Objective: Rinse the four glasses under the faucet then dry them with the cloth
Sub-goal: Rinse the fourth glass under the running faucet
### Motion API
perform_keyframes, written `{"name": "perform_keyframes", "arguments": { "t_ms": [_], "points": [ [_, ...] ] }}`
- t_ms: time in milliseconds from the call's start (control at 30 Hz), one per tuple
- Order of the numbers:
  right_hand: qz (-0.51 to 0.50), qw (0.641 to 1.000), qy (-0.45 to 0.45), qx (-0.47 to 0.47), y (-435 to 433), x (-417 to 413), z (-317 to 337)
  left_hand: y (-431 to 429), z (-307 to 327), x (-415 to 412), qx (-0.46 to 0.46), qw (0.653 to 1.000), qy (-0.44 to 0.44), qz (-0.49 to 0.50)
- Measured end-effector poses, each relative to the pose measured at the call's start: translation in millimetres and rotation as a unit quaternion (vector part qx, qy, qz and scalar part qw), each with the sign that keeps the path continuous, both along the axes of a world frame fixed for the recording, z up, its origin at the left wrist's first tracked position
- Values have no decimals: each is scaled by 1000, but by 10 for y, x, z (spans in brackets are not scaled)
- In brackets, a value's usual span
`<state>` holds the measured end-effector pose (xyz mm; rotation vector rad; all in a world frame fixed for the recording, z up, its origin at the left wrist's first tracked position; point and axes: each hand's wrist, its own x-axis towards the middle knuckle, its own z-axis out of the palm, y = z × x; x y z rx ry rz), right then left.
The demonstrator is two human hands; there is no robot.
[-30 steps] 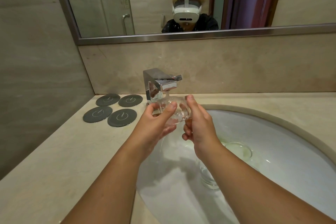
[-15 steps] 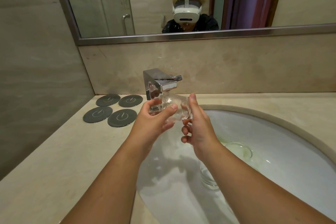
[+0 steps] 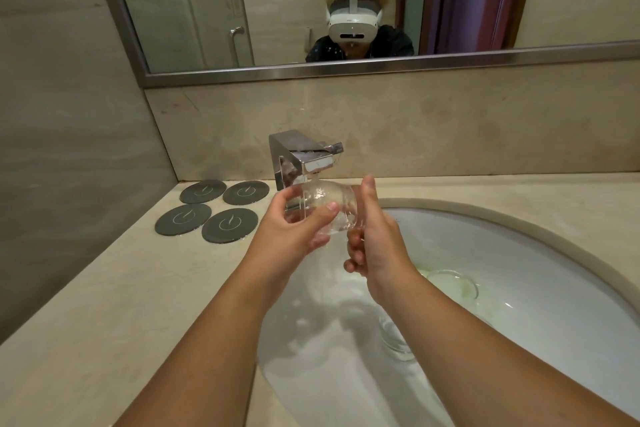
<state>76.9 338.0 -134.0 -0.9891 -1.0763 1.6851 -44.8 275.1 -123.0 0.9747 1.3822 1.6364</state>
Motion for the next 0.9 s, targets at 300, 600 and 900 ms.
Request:
{"name": "perform_keyframes", "arguments": {
  "t_ms": [300,600,900],
  "points": [
    [26,999,-22,29,10,-9,-44,15,11,-26,-38,997,-57,34],
    [-18,999,-34,3,38,-9,-47,12,-43,6,-41,998,9,-35],
    [91,983,-48,-153,5,-56,-139,62,-134,-53,-49,981,180,60]
  ]
}}
